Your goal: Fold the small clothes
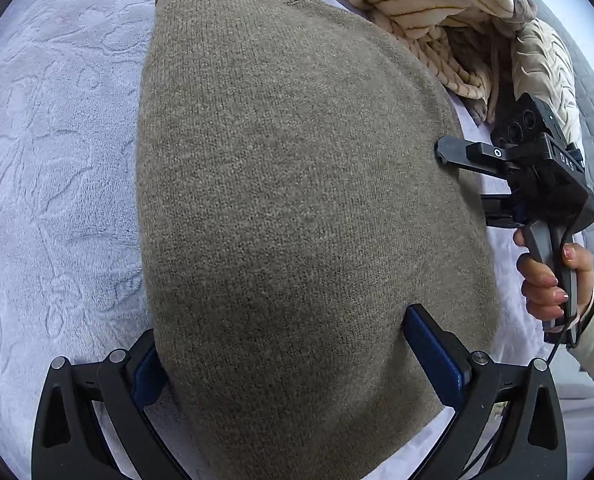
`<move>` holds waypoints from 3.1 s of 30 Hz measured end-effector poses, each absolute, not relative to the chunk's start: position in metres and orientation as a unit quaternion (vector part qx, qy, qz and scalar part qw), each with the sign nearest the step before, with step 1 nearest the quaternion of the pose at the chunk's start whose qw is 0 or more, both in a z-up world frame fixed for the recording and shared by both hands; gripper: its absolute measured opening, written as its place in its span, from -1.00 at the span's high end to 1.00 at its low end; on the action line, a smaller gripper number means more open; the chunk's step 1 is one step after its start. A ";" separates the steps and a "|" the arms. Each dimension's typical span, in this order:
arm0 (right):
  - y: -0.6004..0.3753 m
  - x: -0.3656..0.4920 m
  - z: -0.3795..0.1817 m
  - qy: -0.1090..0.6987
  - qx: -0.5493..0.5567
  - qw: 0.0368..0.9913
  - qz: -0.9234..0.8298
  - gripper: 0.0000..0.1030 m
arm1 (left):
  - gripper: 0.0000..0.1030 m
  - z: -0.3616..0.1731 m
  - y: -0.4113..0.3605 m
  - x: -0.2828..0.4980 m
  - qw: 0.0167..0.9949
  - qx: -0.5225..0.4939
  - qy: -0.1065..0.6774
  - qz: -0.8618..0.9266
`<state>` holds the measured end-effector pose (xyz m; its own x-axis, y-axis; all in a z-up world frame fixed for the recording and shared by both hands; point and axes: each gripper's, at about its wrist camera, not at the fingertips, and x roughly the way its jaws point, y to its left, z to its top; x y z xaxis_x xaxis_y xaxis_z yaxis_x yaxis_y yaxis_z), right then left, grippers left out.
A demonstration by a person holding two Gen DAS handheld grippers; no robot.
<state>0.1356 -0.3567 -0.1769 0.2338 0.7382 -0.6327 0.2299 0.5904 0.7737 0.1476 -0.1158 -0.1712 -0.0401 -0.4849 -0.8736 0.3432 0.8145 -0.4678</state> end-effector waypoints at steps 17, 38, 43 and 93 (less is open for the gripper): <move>-0.337 0.107 -0.117 0.541 0.447 0.676 0.225 0.15 | -0.09 -0.110 -0.075 0.120 0.703 -0.128 0.618 -0.326; -0.319 0.045 -0.113 0.553 0.387 0.728 0.124 -0.66 | -0.10 -0.126 -0.014 0.090 0.711 -0.123 0.626 -0.296; -0.325 0.054 -0.146 0.574 0.403 0.694 0.161 -0.59 | -0.17 -0.143 -0.026 0.092 0.697 -0.108 0.641 -0.302; -0.221 -0.096 -0.128 0.659 0.220 0.716 -0.070 -0.21 | -0.80 -0.078 0.024 -0.011 0.744 0.041 0.638 -0.195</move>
